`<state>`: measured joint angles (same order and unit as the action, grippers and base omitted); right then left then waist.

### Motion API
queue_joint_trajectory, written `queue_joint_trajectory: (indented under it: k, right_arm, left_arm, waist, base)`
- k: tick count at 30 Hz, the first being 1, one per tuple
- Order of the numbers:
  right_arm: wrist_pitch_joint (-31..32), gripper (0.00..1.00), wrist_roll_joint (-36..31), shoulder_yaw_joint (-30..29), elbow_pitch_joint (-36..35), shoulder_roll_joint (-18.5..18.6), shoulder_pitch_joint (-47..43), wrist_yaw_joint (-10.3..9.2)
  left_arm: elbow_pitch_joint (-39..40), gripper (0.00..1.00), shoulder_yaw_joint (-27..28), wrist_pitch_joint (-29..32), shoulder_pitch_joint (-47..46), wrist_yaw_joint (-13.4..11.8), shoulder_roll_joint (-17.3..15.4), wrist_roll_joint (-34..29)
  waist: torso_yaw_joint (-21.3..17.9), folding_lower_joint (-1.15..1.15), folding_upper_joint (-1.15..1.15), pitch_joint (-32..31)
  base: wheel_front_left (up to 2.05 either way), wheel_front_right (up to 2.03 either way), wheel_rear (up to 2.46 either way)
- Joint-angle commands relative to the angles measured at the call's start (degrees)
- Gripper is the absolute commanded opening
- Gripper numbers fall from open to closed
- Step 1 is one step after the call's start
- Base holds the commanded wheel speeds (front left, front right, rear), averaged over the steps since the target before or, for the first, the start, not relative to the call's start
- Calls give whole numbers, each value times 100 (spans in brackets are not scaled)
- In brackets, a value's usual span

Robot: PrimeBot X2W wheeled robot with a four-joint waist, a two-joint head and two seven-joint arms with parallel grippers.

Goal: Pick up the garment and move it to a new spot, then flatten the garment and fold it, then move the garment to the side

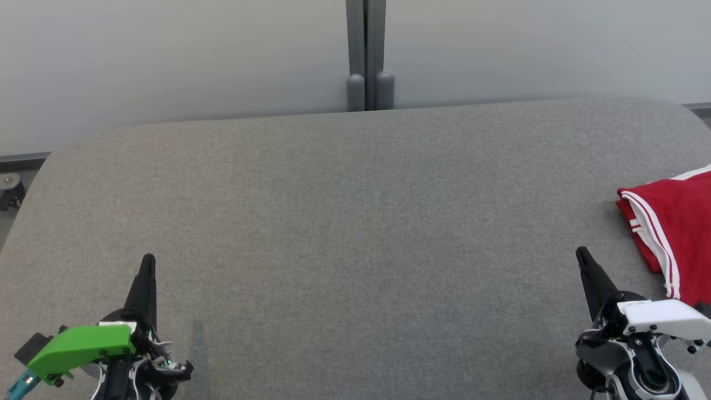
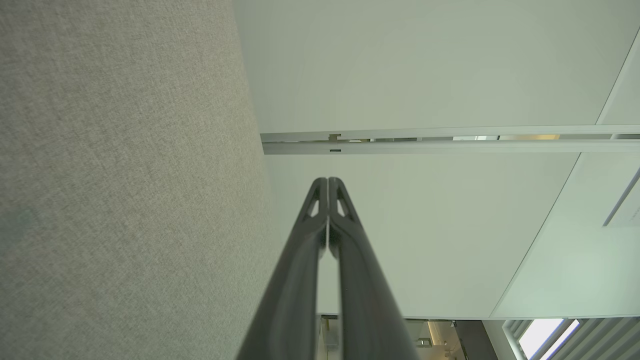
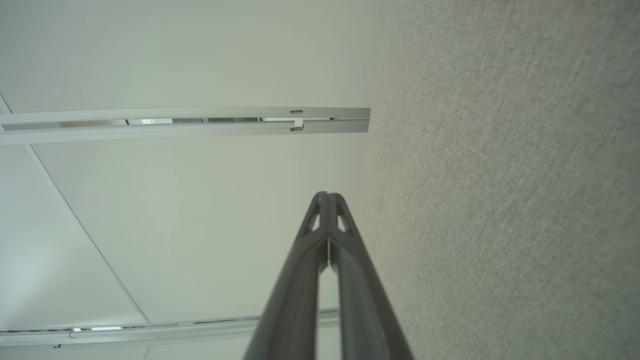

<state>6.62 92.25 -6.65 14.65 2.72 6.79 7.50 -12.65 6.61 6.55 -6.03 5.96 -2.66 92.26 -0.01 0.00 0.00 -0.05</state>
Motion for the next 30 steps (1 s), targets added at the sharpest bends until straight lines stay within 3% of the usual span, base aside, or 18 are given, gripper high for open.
queue_joint_trajectory:
  k: [1, 30]
  right_arm:
    - [21, 0, 11, -11, -19, 30, 35, -2]
    - [21, 0, 11, -11, -20, 30, 35, -2]
  left_arm:
    - [22, 0, 14, 22, -77, -13, -40, 16]
    - [22, 0, 13, 21, -77, -13, -40, 17]
  waist:
    - [0, 0, 0, 0]
    - [0, 0, 0, 0]
  base:
    - [0, 0, 0]
    - [0, 0, 0]
